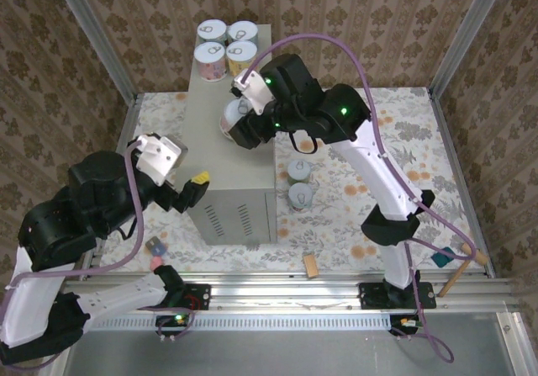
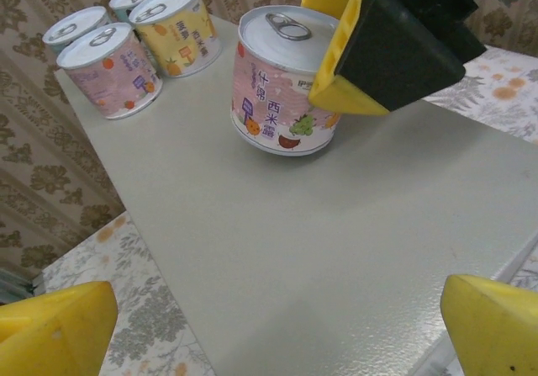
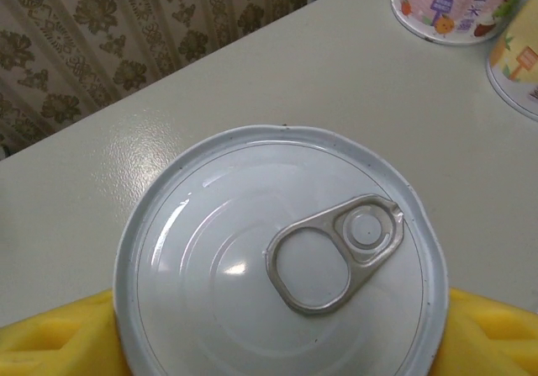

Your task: Place and organize the canned foods onto the counter

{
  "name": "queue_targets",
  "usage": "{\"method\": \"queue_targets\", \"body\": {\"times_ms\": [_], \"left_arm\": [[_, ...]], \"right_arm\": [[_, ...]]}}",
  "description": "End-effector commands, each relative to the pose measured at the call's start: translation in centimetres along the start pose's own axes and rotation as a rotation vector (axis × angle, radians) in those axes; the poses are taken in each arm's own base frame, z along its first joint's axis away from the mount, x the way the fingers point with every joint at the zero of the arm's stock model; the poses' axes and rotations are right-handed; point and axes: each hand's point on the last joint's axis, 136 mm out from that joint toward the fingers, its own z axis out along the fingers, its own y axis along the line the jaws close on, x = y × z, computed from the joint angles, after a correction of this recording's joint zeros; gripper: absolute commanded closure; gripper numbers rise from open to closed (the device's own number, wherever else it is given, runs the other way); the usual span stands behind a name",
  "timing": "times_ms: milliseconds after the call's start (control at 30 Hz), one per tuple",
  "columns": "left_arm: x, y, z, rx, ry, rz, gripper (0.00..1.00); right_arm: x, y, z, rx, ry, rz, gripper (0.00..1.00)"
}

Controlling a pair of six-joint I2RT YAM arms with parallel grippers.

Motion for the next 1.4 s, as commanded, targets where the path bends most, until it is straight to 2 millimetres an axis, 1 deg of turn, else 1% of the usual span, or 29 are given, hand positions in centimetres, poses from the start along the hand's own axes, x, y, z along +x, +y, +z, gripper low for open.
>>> {"method": "queue_targets", "body": {"times_ms": [0, 233, 433, 500, 600, 733, 800, 867, 967, 1100, 1167, 1200, 1233, 1367], "left_arm": [[-0.5, 1.2, 1.1, -0.084, -0.008, 0.020, 0.00], [-1.2, 0.7, 4.0, -0.086, -0.019, 0.030, 0.00], [-2.1, 0.7, 5.1, -0.070, -0.054, 0.011, 0.00], [-2.2, 0.7, 5.5, -0.063, -0.059, -0.001, 0.00], [-2.3, 0.7, 6.3, -0.050, -0.065, -0.020, 0.00], [-2.4, 0.6, 7.3, -0.019, -0.087, -0.068, 0.00], [-2.5, 0.4, 7.7, 0.008, -0.101, -0.089, 0.00], [-2.6, 0.1, 8.2, 0.030, -0.115, -0.105, 0.00], [-2.7, 0.0, 9.1, 0.045, -0.132, -0.126, 0.00], [-3.0, -0.3, 10.2, 0.064, -0.155, -0.146, 0.00], [-3.1, -0.3, 10.8, 0.064, -0.162, -0.153, 0.00], [-3.2, -0.3, 11.1, 0.064, -0.166, -0.156, 0.00], [-3.2, -0.2, 11.4, 0.063, -0.166, -0.161, 0.00], [-3.8, 0.0, 12.2, 0.058, -0.194, -0.176, 0.00]], "right_arm": [[0.7, 0.1, 0.1, 0.013, 0.033, -0.021, 0.25], [-0.6, 0.4, 0.2, -0.008, -0.019, -0.017, 0.19], [-1.1, 0.1, 0.4, 0.003, -0.039, -0.011, 0.18], [-1.5, -0.2, 0.1, 0.015, -0.057, -0.001, 0.16], [-2.6, -0.6, -1.2, 0.025, -0.106, 0.016, 0.11], [-3.7, -1.1, -4.1, 0.015, -0.174, 0.046, 0.03], [-3.8, -1.4, -5.6, 0.023, -0.194, 0.056, 0.01], [-3.5, -1.9, -6.9, 0.051, -0.207, 0.060, 0.00], [-2.5, -2.9, -8.8, 0.099, -0.229, 0.076, 0.00], [-0.2, -3.8, -10.9, 0.142, -0.265, 0.098, 0.00], [1.1, -4.0, -11.6, 0.152, -0.279, 0.106, 0.00], [1.6, -4.1, -12.5, 0.157, -0.295, 0.114, 0.00], [2.2, -4.2, -12.9, 0.161, -0.299, 0.123, 0.00], [4.3, -4.0, -13.1, 0.154, -0.294, 0.144, 0.00]]}}
